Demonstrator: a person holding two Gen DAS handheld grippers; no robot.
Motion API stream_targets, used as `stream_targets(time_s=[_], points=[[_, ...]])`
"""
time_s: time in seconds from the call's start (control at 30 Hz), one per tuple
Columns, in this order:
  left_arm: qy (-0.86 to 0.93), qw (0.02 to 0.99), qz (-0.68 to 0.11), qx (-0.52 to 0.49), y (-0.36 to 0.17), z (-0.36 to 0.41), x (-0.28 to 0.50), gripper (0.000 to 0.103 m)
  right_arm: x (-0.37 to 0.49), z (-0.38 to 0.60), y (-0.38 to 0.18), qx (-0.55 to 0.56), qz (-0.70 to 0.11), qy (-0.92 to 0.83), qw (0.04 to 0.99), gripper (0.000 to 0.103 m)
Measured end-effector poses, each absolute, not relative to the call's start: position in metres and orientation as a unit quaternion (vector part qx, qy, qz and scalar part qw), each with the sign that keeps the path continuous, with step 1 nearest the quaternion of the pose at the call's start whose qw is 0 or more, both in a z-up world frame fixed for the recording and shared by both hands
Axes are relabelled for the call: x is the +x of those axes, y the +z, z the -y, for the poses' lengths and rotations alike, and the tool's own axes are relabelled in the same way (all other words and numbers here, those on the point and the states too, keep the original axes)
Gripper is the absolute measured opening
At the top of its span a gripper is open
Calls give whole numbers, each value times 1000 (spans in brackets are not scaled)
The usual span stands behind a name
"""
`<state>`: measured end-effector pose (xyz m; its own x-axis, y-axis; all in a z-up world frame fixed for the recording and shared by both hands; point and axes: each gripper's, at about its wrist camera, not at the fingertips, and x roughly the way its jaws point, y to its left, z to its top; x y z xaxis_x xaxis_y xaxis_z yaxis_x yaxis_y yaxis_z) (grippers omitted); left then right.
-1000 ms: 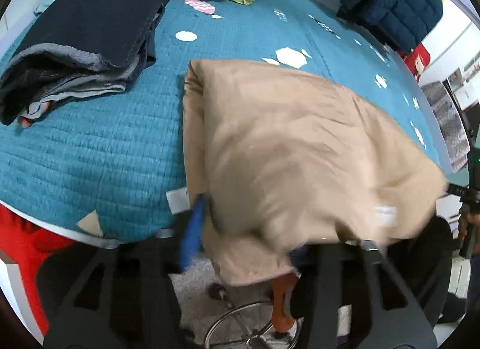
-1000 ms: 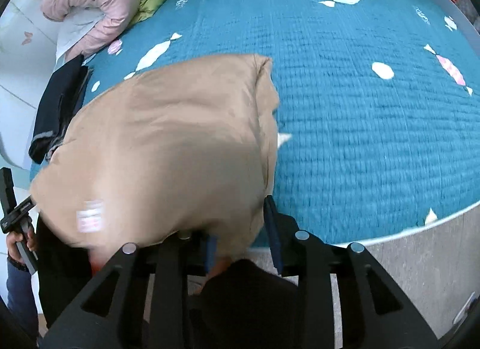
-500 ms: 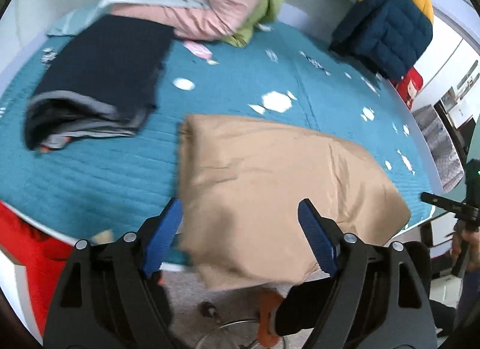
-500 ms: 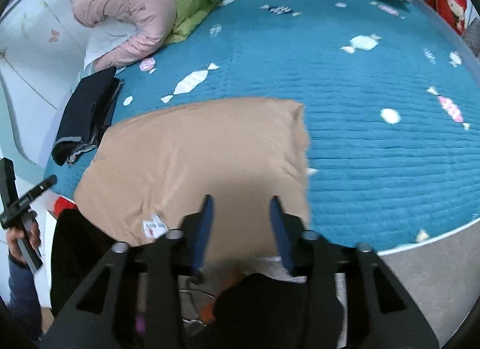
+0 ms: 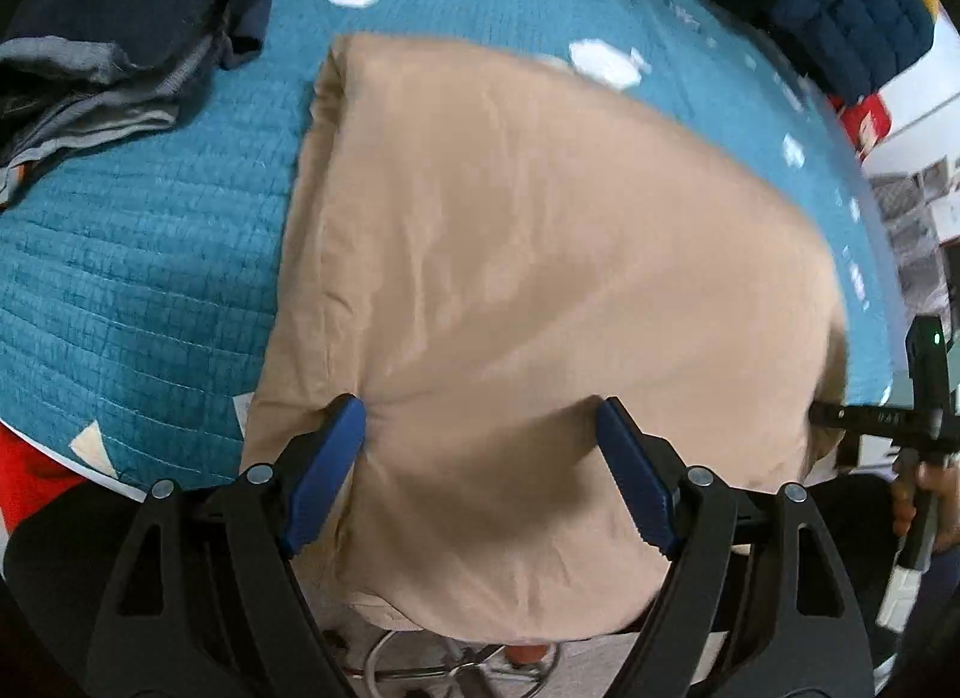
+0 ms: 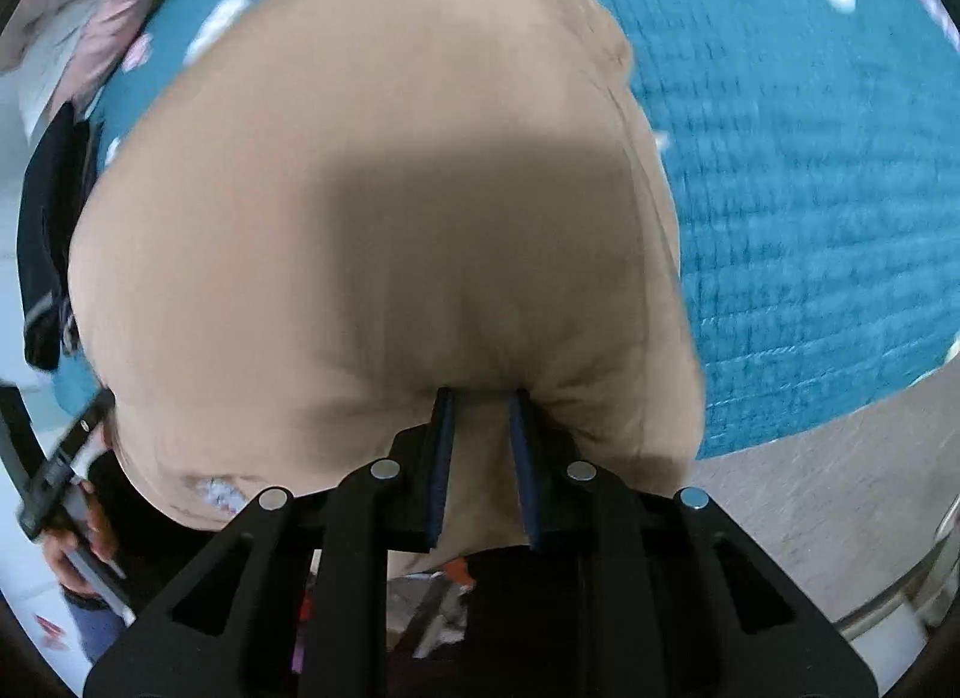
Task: Fold large clothes
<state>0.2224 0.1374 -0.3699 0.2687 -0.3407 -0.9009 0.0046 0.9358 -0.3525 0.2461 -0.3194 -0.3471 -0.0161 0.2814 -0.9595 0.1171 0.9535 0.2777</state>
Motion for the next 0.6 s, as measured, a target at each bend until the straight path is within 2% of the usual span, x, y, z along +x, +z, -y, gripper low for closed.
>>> stream_targets(time_s=[0.13, 0.27, 0.3, 0.4, 0.6], points=[[-112, 796, -561, -199, -354, -165, 215, 80, 256, 291, -289, 150, -632, 110, 753, 22], [-69, 790, -554, -253, -355, -193, 204, 83, 277, 234, -268, 145, -589, 170, 777, 17], [-63, 787, -554, -264, -356, -198, 203, 83, 285, 216, -269, 143, -583, 182, 778, 11], [-43, 778, -558, -284, -366, -205, 200, 85, 306, 178, -286, 153, -588, 190, 771, 3], [-23, 757, -589, -282, -392, -205, 197, 85, 335, 156, -346, 166, -635, 149, 740, 1]])
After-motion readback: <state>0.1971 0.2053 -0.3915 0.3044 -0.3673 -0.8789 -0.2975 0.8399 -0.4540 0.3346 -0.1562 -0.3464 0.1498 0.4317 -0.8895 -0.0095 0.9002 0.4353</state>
